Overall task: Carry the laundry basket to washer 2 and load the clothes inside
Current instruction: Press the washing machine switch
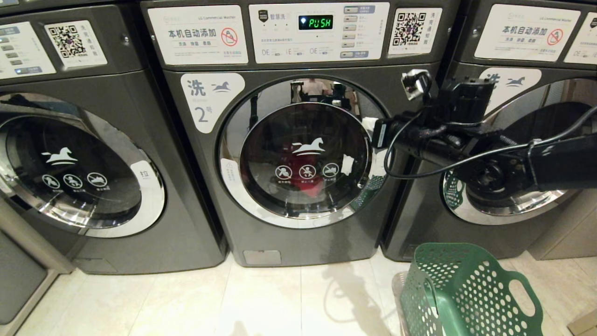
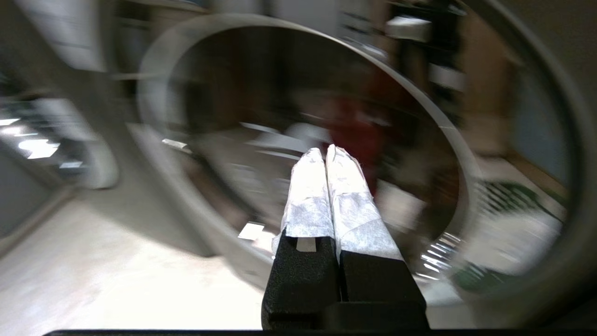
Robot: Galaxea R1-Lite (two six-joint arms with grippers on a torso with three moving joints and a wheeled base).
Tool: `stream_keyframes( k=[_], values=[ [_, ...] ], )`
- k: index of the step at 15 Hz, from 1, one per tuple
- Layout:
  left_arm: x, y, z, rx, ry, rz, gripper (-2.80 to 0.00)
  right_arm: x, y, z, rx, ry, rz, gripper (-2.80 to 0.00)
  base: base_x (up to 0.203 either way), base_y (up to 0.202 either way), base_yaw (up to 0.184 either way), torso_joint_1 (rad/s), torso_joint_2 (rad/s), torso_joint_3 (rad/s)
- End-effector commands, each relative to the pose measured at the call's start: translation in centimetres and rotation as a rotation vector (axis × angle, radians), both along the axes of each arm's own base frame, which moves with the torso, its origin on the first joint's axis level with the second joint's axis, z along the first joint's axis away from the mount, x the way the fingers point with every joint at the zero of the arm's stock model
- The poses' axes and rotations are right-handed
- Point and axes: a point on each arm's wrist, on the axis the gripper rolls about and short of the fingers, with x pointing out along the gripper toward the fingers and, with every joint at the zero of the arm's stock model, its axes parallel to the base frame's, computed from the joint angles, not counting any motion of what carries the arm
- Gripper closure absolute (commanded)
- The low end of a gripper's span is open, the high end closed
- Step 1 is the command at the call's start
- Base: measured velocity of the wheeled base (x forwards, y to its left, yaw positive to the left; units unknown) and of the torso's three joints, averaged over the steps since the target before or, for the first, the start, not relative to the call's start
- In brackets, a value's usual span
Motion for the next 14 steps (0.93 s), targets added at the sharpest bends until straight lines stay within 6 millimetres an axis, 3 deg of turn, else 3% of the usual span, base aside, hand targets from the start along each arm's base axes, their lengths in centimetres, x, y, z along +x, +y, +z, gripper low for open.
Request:
stream_keyframes(
  k=[1, 7, 14],
  values=[
    [-0.2, 0.4, -0.2, -0.001, 0.005, 0.030, 0.00, -4.8, 0.9, 5.4, 0.048, -0.131, 0.071, 0.00, 0.000, 0.000, 0.000, 0.000, 0.00, 0.000],
    [0.2, 0.7, -0.6, -0.005, 0.000, 0.058, 0.00, -1.8, 2.4, 9.7, 0.022, -0.348, 0.037, 0.00, 0.000, 0.000, 0.000, 0.000, 0.00, 0.000],
    [0.2, 0.8, -0.4, -0.008, -0.010, 0.062, 0.00, 2.0, 1.7, 9.1, -0.016, -0.394, -0.026, 0.00, 0.000, 0.000, 0.000, 0.000, 0.00, 0.000]
  ],
)
